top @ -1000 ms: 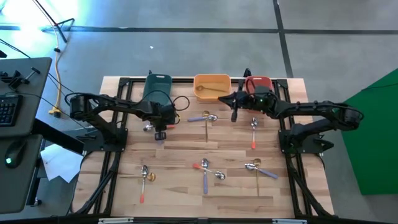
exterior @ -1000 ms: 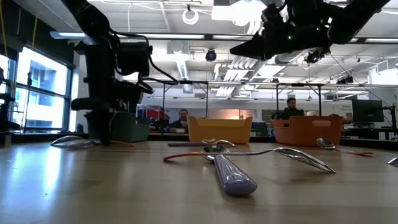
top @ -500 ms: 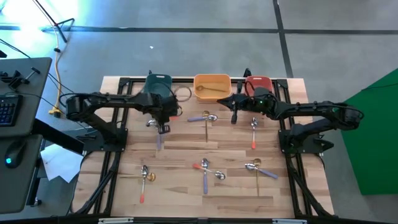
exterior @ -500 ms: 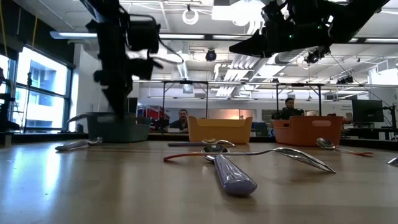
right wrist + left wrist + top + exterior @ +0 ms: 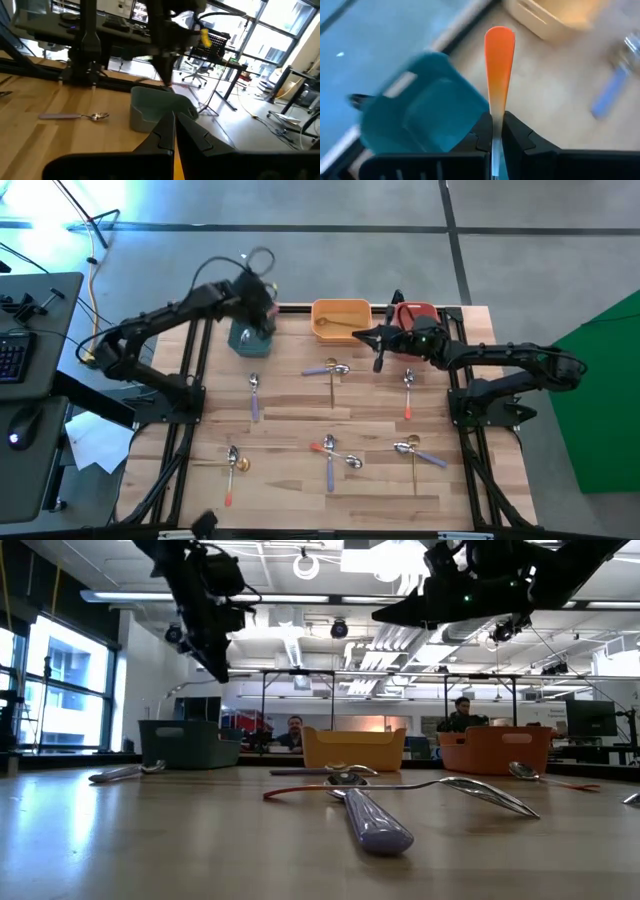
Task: Sort silverware by color (type)
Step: Put the top left orange spoon into the blue bin, then put the top right purple spoon into the orange bin
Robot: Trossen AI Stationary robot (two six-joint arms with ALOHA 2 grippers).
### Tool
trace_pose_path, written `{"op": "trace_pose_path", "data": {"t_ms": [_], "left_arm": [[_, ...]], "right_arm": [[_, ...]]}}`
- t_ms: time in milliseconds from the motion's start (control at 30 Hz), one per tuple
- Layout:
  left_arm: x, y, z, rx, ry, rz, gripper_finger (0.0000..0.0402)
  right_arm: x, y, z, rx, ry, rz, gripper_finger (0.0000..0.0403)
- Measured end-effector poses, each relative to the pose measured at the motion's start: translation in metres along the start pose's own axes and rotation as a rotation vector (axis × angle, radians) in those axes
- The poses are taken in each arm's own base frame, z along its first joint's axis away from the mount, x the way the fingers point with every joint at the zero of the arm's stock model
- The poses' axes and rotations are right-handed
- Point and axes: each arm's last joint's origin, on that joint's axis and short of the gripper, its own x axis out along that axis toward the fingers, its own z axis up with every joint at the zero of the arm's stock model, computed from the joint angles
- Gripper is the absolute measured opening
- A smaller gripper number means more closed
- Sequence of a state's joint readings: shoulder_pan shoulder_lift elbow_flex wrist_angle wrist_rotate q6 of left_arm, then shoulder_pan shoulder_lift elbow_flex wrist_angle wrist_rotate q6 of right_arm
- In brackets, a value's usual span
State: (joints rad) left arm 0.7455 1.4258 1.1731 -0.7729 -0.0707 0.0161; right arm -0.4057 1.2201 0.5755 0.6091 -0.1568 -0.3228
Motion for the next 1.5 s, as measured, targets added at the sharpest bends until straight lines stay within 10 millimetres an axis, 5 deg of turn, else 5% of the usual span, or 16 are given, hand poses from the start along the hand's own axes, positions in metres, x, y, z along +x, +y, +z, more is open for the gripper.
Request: {"op": "trace_pose_path", "data": {"t_ms": [233, 867, 1200, 1500], "left_arm": [[0.043, 0.038, 0.002, -0.147, 0.092, -0.046, 0.0005], [0.117, 0.046, -0.012, -0.180, 0.274, 0.028, 0.0023], [0.098, 0.044, -0.006, -0.104, 0.218, 0.027, 0.0123], [0.067, 0.022, -0.022, -0.032, -0.051, 0.023, 0.0127]], "right_arm": [[-0.003, -0.015, -0.005, 0.006, 0.018, -0.058, 0.0000], [-0.005, -0.025, -0.009, 0.014, 0.039, -0.098, 0.0000], [-0.005, -0.024, -0.011, 0.088, 0.057, -0.092, 0.0000], [-0.002, -0.010, -0.008, 0.070, 0.049, -0.035, 0.0000]]}}
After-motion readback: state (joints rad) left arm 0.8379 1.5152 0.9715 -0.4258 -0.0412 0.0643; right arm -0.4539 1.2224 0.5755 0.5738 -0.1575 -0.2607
